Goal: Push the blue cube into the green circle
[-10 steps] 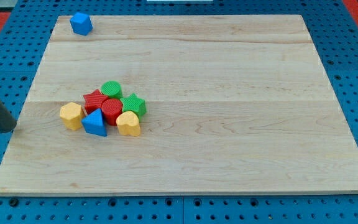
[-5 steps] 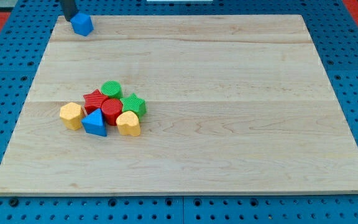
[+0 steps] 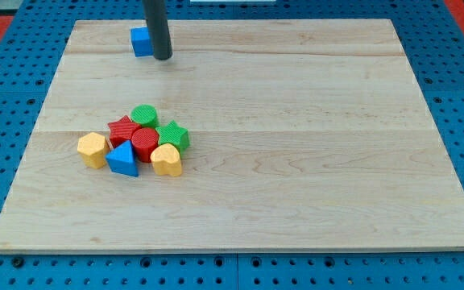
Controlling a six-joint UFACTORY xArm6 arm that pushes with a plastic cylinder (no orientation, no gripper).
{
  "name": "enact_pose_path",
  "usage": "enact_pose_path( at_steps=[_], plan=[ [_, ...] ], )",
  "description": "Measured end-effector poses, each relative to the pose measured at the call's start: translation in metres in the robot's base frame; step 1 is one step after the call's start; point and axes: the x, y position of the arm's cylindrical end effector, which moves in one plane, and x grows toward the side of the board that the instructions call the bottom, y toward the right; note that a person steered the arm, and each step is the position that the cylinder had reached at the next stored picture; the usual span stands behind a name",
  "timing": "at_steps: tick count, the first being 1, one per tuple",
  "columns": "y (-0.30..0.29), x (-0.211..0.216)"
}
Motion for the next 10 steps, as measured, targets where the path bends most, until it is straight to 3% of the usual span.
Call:
enact_pose_path(
  at_steps=[2,3,6,7,8,10],
  plan=[
    [0.022,-0.092],
    [-0.035,-0.085],
    [-0.061,0.079],
    [-0.07,0.048],
    [-0.055,0.046],
    [-0.026,0.077]
  ],
)
